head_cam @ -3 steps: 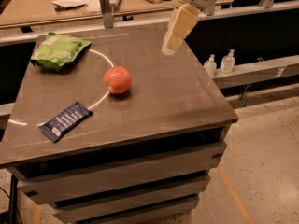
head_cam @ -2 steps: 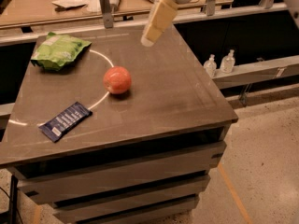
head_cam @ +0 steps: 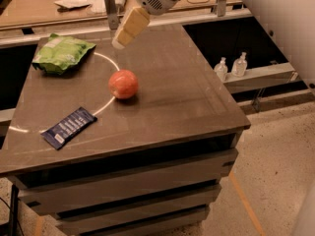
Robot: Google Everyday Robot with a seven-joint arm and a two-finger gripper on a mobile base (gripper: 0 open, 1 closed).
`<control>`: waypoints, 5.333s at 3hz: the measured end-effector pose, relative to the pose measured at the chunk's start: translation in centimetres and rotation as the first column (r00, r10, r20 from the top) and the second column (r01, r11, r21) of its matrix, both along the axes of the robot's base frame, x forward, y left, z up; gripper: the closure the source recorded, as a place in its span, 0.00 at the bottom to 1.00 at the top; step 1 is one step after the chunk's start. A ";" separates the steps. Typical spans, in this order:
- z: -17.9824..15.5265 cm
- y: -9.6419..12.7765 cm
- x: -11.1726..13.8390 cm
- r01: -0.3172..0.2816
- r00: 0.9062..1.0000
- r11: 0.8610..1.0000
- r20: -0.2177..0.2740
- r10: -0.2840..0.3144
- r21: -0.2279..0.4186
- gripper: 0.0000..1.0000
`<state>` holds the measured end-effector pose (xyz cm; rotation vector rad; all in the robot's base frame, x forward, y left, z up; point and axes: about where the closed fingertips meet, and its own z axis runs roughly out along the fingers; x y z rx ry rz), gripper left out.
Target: Move green rice chip bag near apple
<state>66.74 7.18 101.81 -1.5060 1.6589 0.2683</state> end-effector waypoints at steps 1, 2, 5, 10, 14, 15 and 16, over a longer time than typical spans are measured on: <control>0.0 0.0 0.0 0.000 1.000 1.000 0.000 0.000 0.000 0.00; -0.7 0.9 1.1 0.002 1.000 0.999 0.000 -0.002 0.042 0.00; -6.2 6.0 8.6 0.071 0.997 0.992 0.012 -0.072 0.101 0.00; -11.4 17.1 10.2 -0.317 0.943 0.948 0.115 0.313 0.013 0.00; -13.4 19.1 10.0 -0.291 0.925 0.955 0.240 0.295 -0.054 0.16; -13.5 19.3 9.8 -0.291 0.922 0.955 0.251 0.295 -0.054 0.40; -13.6 19.6 9.5 -0.299 0.918 0.952 0.256 0.304 -0.057 0.71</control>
Offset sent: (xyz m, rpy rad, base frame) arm 0.0173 0.0122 -0.0102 0.0886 0.0011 -0.0014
